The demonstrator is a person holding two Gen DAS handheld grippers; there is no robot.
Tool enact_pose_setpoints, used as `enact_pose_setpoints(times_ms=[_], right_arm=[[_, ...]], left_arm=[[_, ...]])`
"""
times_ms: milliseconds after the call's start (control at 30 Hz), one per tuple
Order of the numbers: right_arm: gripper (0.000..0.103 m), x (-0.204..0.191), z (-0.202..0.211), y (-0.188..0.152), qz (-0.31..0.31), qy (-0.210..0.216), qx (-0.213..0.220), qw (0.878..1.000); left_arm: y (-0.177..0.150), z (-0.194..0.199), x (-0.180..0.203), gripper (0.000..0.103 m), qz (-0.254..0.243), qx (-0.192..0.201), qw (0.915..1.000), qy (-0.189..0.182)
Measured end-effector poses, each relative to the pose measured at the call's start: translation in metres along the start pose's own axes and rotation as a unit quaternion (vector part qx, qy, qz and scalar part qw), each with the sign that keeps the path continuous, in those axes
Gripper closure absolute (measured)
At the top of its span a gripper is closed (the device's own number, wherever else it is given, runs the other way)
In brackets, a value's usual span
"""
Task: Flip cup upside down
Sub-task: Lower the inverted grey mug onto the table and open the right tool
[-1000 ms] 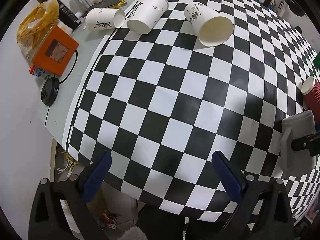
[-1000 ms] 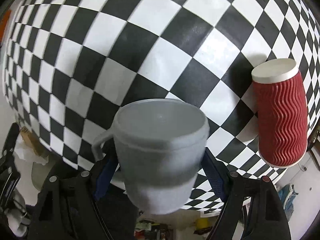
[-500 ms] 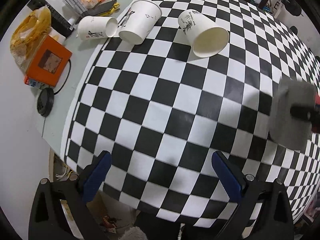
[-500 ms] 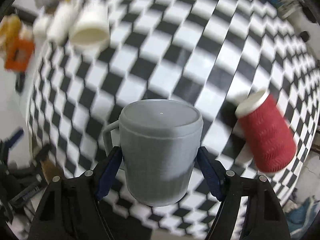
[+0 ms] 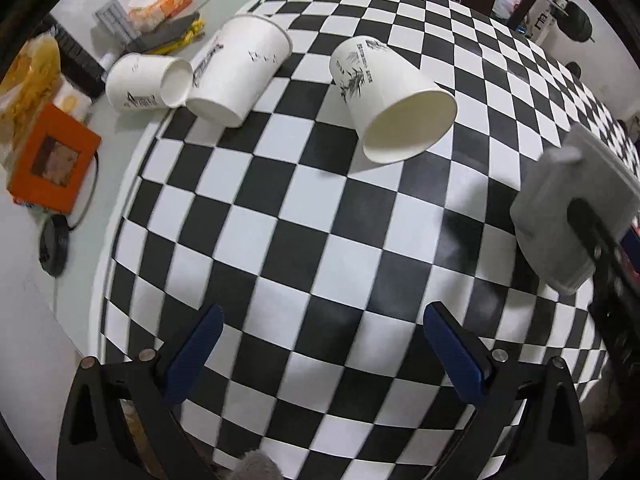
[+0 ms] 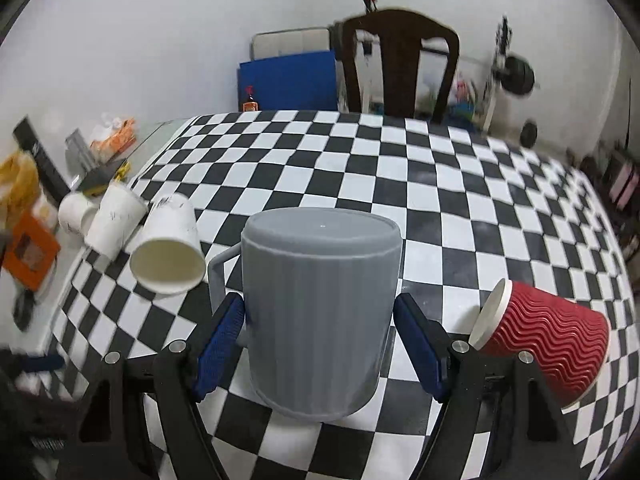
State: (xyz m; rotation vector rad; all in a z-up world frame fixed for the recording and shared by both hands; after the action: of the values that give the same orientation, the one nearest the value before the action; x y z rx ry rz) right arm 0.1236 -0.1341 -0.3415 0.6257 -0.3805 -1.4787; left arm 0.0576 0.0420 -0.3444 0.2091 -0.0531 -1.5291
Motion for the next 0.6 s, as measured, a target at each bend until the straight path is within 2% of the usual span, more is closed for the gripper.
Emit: enact_pose_setpoints(times_ms=[133,267,367,433,500,600], right_arm=[[0.025,-0.008,0.012,-0.034,0.013,-0.006,-0.002,1.0],[0.025,-0.001,0.011,-0.047,0.008,-0.017,-0.032,0.999],[0.024,0.009,0.019,-0.053,0.002,-0.029,-0.038,0.999],[0.021,0.013,0.023,-0.055,-0.006,-0.041,-0.049,0.998],[0.009,0.018,0.034,-0.055,-0.016,-0.052,-0.054,0.997],[0.004,0.026,0.059,-0.052,-0.032,-0.075,-0.054,0.995]], left_arm=[[-0.005,0.004,0.0,0.0,-0.012,0.004,0.9998,0.016],[-0.015,0.01,0.003,0.0,-0.016,0.003,0.9997,0.02],[-0.022,0.023,0.006,0.0,-0.024,0.014,0.9993,0.023],[-0.023,0.033,0.009,0.0,-0.032,0.025,0.9989,0.022],[-0.022,0.042,0.013,0.0,-0.042,0.036,0.9983,0.02],[-0.023,0.061,0.02,0.0,-0.06,0.056,0.9965,0.011]])
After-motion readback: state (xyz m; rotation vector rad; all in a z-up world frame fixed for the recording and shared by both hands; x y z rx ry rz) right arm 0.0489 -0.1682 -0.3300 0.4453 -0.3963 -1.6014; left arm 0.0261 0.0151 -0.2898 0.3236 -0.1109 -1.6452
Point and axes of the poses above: each gripper's, at about its wrist camera, not at the fingertips, and z roughly against the way its jaws point, x to its right, y to its top, the point moved 2 cm from there along -z, roughly the way its jaws point, and after that the axes turned 11 degrees about -z, right-handed, at the moved point
